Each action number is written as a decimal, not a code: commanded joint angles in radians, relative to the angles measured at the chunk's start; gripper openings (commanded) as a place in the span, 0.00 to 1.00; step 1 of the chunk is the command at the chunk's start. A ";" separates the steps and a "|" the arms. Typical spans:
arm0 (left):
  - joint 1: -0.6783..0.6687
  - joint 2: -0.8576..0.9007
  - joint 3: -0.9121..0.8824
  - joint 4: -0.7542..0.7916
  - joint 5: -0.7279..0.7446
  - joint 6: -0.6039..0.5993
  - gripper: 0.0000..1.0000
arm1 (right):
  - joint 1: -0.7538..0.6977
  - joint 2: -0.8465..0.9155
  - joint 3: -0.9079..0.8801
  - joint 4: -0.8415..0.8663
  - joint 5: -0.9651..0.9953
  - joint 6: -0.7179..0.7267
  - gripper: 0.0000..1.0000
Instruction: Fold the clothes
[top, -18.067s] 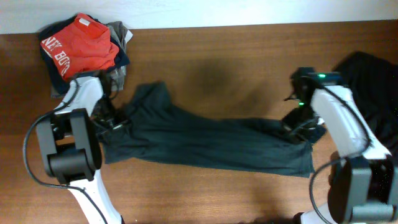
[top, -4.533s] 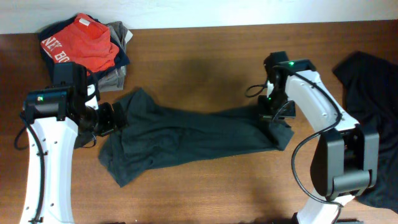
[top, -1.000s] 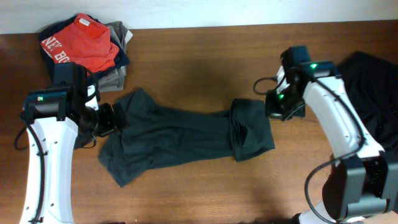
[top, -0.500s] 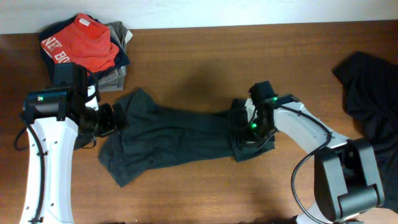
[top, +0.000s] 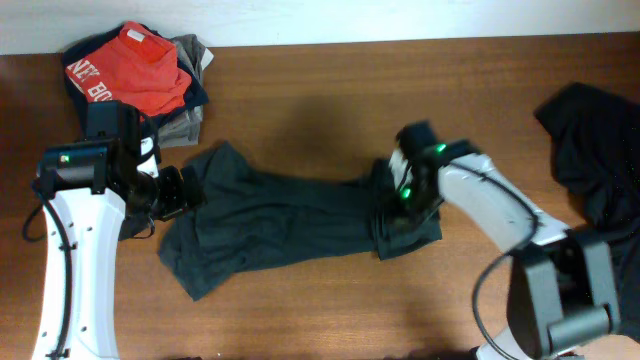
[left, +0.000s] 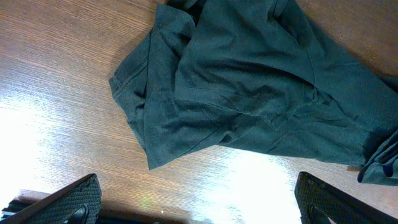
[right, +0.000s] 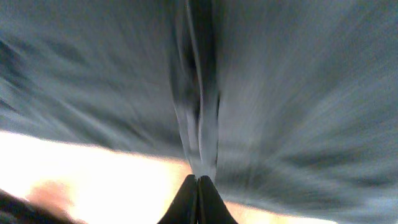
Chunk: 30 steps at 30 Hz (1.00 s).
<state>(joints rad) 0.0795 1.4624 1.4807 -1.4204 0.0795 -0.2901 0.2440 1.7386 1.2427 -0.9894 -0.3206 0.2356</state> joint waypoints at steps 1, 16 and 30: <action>-0.003 -0.004 -0.008 -0.001 0.011 0.016 0.99 | -0.079 -0.069 0.134 0.024 -0.005 0.004 0.04; -0.003 -0.004 -0.008 0.000 0.010 0.016 0.99 | -0.098 0.215 0.147 0.202 -0.087 -0.003 0.04; -0.003 -0.004 -0.008 -0.001 0.011 0.016 0.99 | -0.100 0.296 0.187 0.275 -0.098 0.000 0.04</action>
<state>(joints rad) 0.0795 1.4624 1.4807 -1.4208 0.0795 -0.2901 0.1566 2.0857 1.3941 -0.6888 -0.4133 0.2356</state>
